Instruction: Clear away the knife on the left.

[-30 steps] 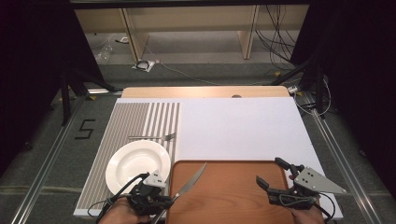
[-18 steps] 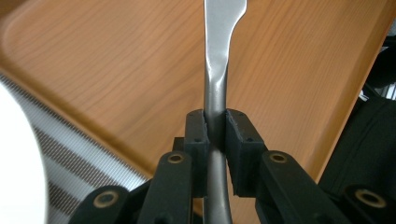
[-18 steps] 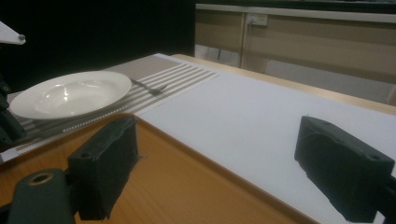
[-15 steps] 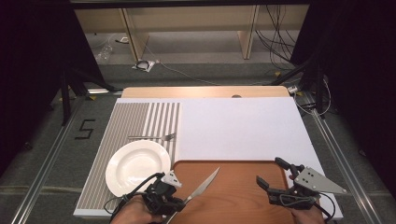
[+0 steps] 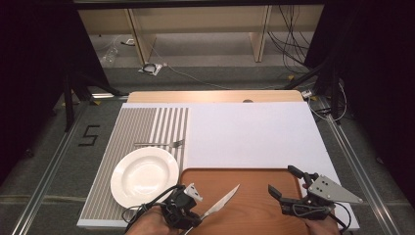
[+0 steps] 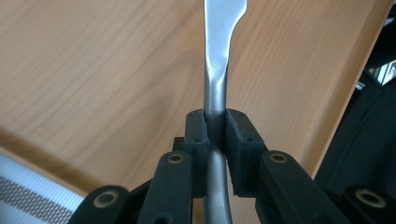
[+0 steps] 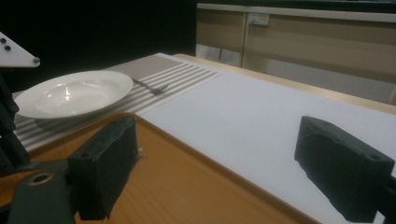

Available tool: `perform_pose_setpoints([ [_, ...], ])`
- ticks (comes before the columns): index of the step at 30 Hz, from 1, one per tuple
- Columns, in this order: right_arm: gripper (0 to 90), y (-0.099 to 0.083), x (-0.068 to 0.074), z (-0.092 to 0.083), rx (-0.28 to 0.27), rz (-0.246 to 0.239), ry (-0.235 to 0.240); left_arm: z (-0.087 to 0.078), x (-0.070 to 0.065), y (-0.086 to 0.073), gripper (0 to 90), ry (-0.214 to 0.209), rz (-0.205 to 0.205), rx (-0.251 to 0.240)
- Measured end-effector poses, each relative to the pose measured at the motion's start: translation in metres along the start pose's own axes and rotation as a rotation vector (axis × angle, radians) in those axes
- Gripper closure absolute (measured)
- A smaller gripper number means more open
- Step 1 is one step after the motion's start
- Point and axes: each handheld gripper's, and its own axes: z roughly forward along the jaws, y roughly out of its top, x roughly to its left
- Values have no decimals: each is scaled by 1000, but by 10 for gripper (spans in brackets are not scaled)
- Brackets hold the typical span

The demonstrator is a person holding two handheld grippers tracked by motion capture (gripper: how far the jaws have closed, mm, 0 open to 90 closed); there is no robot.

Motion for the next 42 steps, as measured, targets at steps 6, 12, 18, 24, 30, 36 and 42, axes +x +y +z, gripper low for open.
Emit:
perform_pose_setpoints([
  [6,143,0,0,0,-4,0,4,10,-6,2,791,27,21,49],
  [12,144,0,0,0,0,2,5,17,-7,3,791,29,29,79],
  [18,145,0,0,0,0,1,5,20,-7,3,791,41,28,95],
  [24,145,0,0,1,-1,0,6,25,-9,4,791,48,32,110],
  [30,146,0,0,0,1,0,8,29,-14,4,789,67,48,127],
  [36,148,0,0,0,0,0,10,27,-18,6,654,74,54,105],
  [42,148,0,0,1,-1,-2,9,22,-25,10,529,83,99,15],
])
